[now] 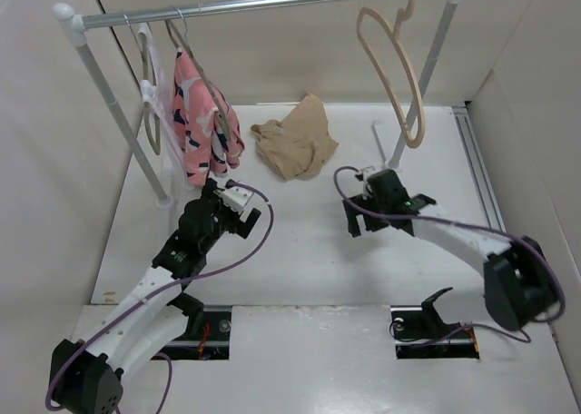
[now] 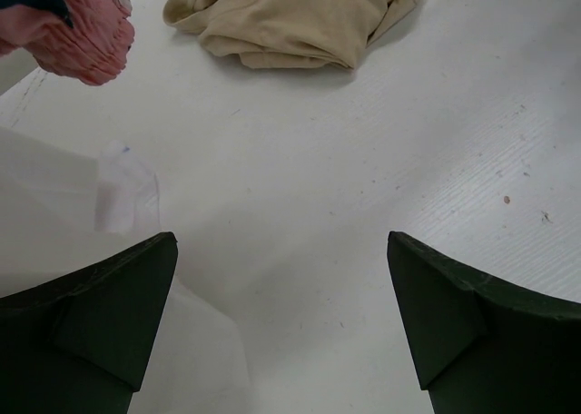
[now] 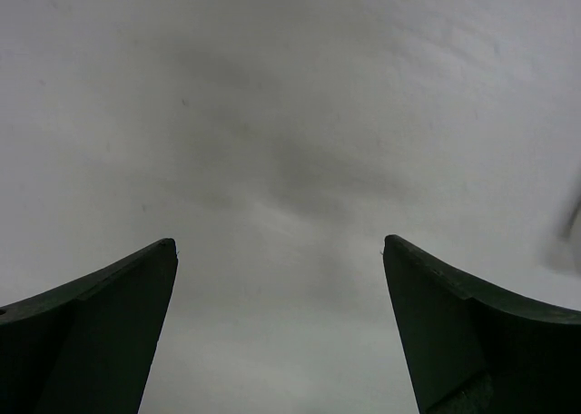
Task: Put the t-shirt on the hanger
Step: Move the tshirt to the center of the board
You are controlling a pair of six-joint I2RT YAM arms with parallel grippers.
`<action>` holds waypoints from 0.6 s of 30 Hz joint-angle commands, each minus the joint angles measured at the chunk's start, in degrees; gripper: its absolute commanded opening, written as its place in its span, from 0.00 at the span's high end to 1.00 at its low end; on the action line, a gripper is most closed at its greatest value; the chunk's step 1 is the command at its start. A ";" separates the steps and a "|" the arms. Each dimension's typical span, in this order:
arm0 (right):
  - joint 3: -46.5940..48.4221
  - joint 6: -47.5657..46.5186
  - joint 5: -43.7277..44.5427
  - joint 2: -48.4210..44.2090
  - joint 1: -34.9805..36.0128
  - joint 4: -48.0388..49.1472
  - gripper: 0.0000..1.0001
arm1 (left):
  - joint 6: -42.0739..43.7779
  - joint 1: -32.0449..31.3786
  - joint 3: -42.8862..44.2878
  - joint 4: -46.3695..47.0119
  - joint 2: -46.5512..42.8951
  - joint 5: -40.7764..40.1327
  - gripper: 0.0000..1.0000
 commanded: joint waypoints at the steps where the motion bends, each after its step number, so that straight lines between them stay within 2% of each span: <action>1: 12.61 -6.47 0.96 12.45 4.18 8.03 0.00 | 0.17 0.24 1.92 1.68 -1.02 1.82 0.00; 4: 22.20 -9.38 2.62 21.80 7.08 7.52 0.00 | 0.16 0.24 1.92 1.15 -2.24 2.35 0.00; 5: 29.11 -10.96 2.63 27.75 7.10 6.81 0.00 | 0.77 0.24 1.22 1.15 -2.25 2.35 0.00; 8: 42.13 -12.90 2.54 38.13 7.10 5.05 0.00 | 0.78 0.24 0.69 0.62 -2.78 2.35 0.00; 11: 51.04 -13.52 0.96 44.83 7.10 3.92 0.00 | 0.25 0.24 0.17 0.62 -2.78 2.35 0.00; 12: 56.72 -13.52 0.96 49.03 6.57 3.30 0.00 | 0.25 0.24 0.16 0.62 -2.78 2.35 0.00; 16: 67.31 -13.52 0.09 57.76 6.57 1.54 0.00 | 0.77 0.77 0.16 1.67 -1.46 2.35 0.00; 18: 69.95 -13.52 -2.81 60.40 5.96 -0.21 0.08 | 2.00 0.77 0.16 2.29 -0.93 1.56 0.00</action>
